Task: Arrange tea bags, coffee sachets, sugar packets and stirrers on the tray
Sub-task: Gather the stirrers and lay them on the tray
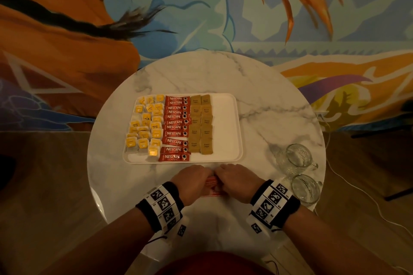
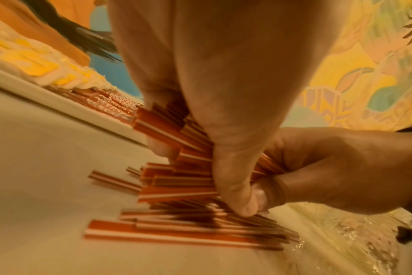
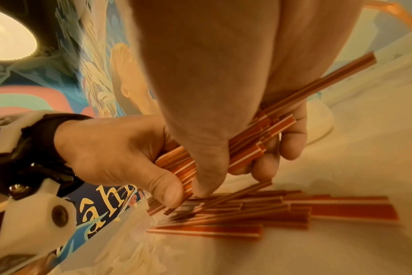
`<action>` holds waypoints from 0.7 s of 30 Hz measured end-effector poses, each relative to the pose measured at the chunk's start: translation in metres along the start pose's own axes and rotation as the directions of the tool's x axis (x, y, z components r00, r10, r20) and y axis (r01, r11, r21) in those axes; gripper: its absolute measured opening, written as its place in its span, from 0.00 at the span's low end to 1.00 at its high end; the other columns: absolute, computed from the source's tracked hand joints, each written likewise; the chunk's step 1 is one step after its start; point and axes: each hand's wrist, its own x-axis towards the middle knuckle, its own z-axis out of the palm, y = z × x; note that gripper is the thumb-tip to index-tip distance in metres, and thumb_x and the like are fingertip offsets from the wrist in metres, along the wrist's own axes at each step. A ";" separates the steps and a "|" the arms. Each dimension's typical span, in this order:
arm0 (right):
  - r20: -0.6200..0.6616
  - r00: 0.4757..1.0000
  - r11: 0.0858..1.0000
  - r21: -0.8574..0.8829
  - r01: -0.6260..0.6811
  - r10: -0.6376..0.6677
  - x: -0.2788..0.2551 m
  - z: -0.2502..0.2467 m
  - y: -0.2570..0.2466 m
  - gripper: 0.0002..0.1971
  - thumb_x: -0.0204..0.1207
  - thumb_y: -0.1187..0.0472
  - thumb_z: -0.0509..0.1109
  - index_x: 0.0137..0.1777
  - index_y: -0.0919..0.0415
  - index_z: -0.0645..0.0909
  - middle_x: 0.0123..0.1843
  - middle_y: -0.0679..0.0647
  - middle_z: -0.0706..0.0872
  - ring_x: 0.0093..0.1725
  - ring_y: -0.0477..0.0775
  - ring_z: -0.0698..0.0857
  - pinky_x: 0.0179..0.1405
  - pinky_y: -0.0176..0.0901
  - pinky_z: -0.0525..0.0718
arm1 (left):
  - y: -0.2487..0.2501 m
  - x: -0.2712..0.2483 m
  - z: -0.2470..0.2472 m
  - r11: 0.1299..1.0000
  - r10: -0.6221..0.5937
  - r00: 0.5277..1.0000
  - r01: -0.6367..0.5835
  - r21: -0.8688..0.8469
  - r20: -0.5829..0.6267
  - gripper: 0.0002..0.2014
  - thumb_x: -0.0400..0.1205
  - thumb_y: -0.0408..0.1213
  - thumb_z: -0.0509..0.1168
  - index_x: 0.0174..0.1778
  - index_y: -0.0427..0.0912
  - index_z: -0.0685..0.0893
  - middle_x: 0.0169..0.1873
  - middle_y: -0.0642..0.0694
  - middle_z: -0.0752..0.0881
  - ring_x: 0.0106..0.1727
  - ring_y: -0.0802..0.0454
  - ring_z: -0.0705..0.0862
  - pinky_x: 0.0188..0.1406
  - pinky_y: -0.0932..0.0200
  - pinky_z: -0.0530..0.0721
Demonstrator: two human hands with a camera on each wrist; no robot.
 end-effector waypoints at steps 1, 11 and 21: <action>0.009 1.000 1.000 0.003 -0.003 0.003 0.000 -0.001 0.000 0.12 0.84 0.56 0.61 0.63 0.59 0.77 0.60 0.58 0.84 0.56 0.61 0.84 0.53 0.52 0.78 | 0.001 0.000 -0.001 1.000 0.006 1.000 -0.006 0.002 0.019 0.19 0.83 0.50 0.70 0.68 0.50 0.81 0.59 0.47 0.87 0.58 0.48 0.86 0.63 0.51 0.82; 0.091 0.996 0.995 0.097 0.007 -0.016 0.000 -0.020 0.000 0.17 0.84 0.56 0.62 0.71 0.58 0.75 0.66 0.58 0.84 0.61 0.60 0.84 0.61 0.52 0.82 | 0.004 0.001 -0.014 0.998 0.054 0.998 -0.055 0.039 0.015 0.16 0.87 0.48 0.64 0.69 0.48 0.80 0.57 0.46 0.82 0.53 0.49 0.82 0.53 0.57 0.79; 0.045 0.999 0.996 0.093 0.005 -0.009 -0.005 -0.024 0.000 0.14 0.82 0.51 0.68 0.63 0.55 0.79 0.60 0.54 0.83 0.55 0.56 0.84 0.55 0.52 0.82 | -0.006 -0.004 -0.005 0.998 0.031 0.993 -0.038 0.059 0.115 0.17 0.90 0.53 0.54 0.62 0.45 0.78 0.53 0.45 0.87 0.46 0.50 0.84 0.49 0.52 0.83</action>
